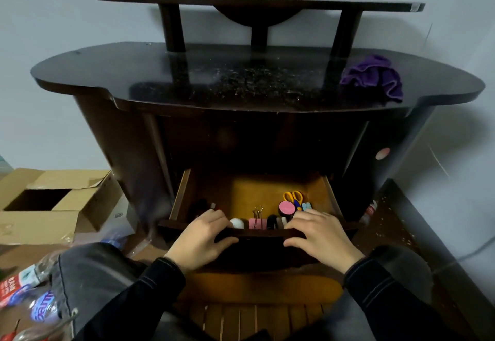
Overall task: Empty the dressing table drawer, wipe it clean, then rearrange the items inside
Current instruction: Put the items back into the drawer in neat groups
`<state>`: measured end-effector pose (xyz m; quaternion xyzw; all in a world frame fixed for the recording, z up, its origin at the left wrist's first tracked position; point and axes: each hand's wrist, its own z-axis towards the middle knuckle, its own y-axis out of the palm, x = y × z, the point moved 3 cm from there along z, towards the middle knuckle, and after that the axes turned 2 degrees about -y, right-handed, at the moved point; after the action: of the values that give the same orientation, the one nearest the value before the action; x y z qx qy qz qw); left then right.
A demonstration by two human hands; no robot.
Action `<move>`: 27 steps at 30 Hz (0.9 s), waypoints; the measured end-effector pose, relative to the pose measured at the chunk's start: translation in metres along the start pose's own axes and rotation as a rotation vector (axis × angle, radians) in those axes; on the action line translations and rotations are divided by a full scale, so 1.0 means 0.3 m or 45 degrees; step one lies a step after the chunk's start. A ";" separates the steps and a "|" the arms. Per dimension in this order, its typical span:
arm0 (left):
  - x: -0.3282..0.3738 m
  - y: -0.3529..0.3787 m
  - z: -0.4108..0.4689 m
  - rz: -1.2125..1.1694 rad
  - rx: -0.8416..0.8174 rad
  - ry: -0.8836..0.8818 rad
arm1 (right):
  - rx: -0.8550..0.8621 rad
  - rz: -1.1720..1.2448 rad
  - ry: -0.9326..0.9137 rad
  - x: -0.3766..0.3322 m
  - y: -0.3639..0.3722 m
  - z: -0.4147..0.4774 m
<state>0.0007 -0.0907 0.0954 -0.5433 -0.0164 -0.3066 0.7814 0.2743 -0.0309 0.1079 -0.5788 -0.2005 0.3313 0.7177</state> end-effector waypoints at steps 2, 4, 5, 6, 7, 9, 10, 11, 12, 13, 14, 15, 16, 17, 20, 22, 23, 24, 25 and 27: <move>-0.036 0.015 0.041 0.020 0.114 -0.021 | 0.108 -0.097 0.043 0.031 0.015 0.040; -0.069 0.035 0.069 0.088 0.249 -0.111 | 0.282 -0.202 0.104 0.062 0.030 0.074; -0.084 0.046 0.078 0.155 0.331 -0.196 | 0.358 -0.237 0.152 0.076 0.039 0.089; -0.095 0.057 0.082 0.233 0.418 -0.296 | 0.421 -0.259 0.214 0.087 0.050 0.101; -0.100 0.069 0.084 0.299 0.497 -0.403 | 0.480 -0.275 0.293 0.096 0.066 0.109; -0.099 0.098 0.088 0.333 0.630 -0.629 | 0.586 -0.272 0.480 0.095 0.106 0.118; -0.098 0.115 0.094 0.283 0.683 -0.744 | 0.638 -0.226 0.584 0.084 0.129 0.122; -0.095 0.131 0.101 0.183 0.719 -0.857 | 0.684 -0.136 0.694 0.071 0.154 0.126; -0.094 0.148 0.110 0.063 0.755 -0.956 | 0.724 -0.003 0.810 0.057 0.177 0.134; -0.094 0.164 0.121 -0.067 0.767 -1.039 | 0.756 0.161 0.914 0.043 0.199 0.145; -0.095 0.179 0.132 -0.182 0.767 -1.095 | 0.779 0.322 0.989 0.029 0.215 0.160; -0.096 0.192 0.145 -0.280 0.755 -1.128 | 0.805 0.445 1.027 0.019 0.228 0.178; -0.099 0.205 0.158 -0.345 0.743 -1.139 | 0.833 0.515 1.050 0.011 0.235 0.197; -0.100 0.216 0.170 -0.393 0.722 -1.134 | 0.855 0.559 1.068 0.006 0.240 0.216; -0.113 0.250 0.200 -0.478 0.590 -1.078 | 0.827 0.648 1.115 0.000 0.251 0.270; -0.124 0.271 0.205 -0.504 0.473 -1.020 | 0.790 0.685 1.122 0.004 0.253 0.292; -0.132 0.280 0.202 -0.494 0.432 -1.007 | 0.772 0.701 1.128 0.010 0.258 0.296; -0.128 0.279 0.198 -0.484 0.410 -0.991 | 0.738 0.710 1.116 -0.001 0.250 0.295; -0.134 0.280 0.192 -0.460 0.381 -0.983 | 0.719 0.703 1.103 -0.003 0.250 0.288; -0.153 0.268 0.177 -0.449 0.326 -0.953 | 0.661 0.729 1.068 0.022 0.237 0.262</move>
<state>0.0196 -0.0061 0.0333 -0.5047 -0.4292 -0.2127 0.7182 0.2088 0.0366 0.0584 -0.4968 0.3544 0.2930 0.7361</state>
